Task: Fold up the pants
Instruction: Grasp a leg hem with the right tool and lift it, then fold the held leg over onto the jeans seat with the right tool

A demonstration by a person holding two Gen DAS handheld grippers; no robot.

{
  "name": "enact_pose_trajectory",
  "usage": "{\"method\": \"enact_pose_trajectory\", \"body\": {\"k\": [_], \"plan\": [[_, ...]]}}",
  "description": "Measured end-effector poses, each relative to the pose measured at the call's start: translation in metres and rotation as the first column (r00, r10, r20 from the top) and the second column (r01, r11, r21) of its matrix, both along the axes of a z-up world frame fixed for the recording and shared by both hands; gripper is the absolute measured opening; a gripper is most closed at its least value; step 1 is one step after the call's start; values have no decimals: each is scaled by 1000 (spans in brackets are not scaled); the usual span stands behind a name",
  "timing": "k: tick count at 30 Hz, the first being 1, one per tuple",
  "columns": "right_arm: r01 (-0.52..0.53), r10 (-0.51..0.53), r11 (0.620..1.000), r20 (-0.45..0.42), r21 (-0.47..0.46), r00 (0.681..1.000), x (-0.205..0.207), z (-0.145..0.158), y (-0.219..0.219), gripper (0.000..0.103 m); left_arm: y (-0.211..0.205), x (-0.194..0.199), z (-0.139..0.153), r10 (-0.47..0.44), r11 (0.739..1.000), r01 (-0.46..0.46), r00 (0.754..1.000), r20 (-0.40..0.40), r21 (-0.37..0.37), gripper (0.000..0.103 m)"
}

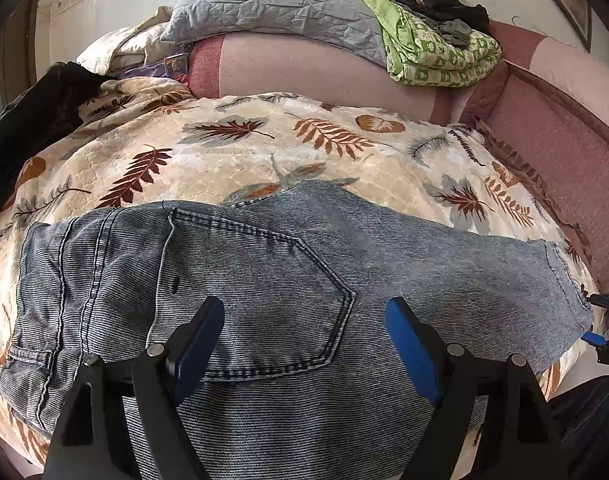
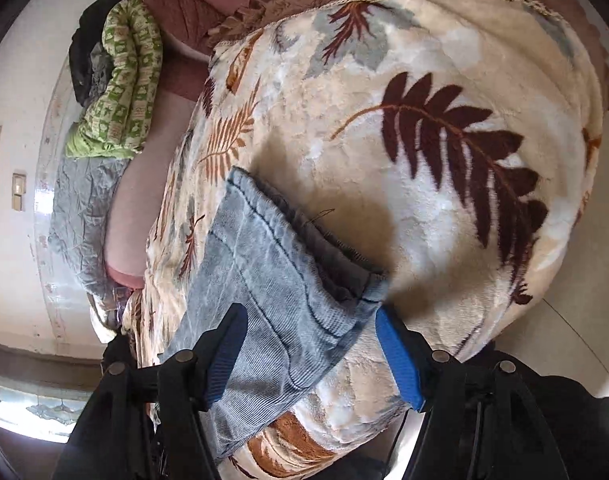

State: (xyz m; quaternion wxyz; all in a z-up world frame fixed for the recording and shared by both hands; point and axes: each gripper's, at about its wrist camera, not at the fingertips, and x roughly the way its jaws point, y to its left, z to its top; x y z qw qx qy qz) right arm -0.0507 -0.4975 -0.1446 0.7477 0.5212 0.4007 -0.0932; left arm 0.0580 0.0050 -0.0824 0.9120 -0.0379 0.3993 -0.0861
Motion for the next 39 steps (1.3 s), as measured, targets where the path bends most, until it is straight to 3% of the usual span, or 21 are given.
{"method": "enact_pose_trajectory", "body": {"k": [4, 7, 8, 9, 10, 12, 16, 20, 22, 26, 29, 30, 35, 39], "plan": [[-6, 6, 1000, 8, 6, 1000, 5, -7, -5, 71, 4, 4, -11, 12, 1000, -12, 1000, -26, -18, 83], [-35, 35, 998, 8, -49, 999, 16, -1, -1, 69, 5, 3, -15, 11, 1000, -12, 1000, -21, -15, 83], [-38, 38, 997, -3, -69, 999, 17, -1, 0, 60, 5, 3, -16, 13, 1000, -13, 1000, -19, -14, 83], [-37, 36, 996, -13, -81, 999, 18, -2, 0, 41, 4, 2, -16, 14, 1000, -14, 1000, -16, -9, 83], [-38, 37, 996, -14, -77, 999, 18, -4, -1, 35, 3, 2, -17, 15, 1000, -15, 1000, -11, 0, 83], [-43, 42, 995, -9, -88, 999, 18, -4, 1, 31, -1, 1, -20, 14, 999, -14, 1000, -5, 33, 83], [-99, 94, 975, -34, -201, 995, 26, 5, 14, 24, -15, -4, -18, 12, 993, -12, 1000, 3, 121, 83], [-111, 101, 967, -54, -228, 993, 31, 6, 19, 24, -45, -1, 9, -68, 997, 68, 998, -12, -24, 83], [-113, 103, 967, -55, -230, 993, 32, 6, 21, 24, -73, 10, 19, -66, 997, 65, 997, -27, -38, 83], [-123, 114, 966, -55, -229, 992, 33, 5, 20, 23, -140, 31, 10, -102, 988, 111, 991, -84, 110, 83], [-138, 129, 962, -55, -234, 990, 33, 6, 19, 22, -177, 41, -28, -142, 948, 192, 968, -205, 255, 84], [-146, 136, 959, -58, -243, 989, 34, 7, 20, 21, -180, 39, -32, -135, 942, 180, 976, -172, 284, 86], [-213, 209, 898, -53, -385, 976, 42, 40, 41, 19, -187, 37, -30, -137, 922, 187, 977, -166, 338, 87], [-285, 328, 794, -16, -536, 944, 56, 92, 92, 19, -167, 37, -17, -134, 955, 175, 975, -179, 239, 85]]}}
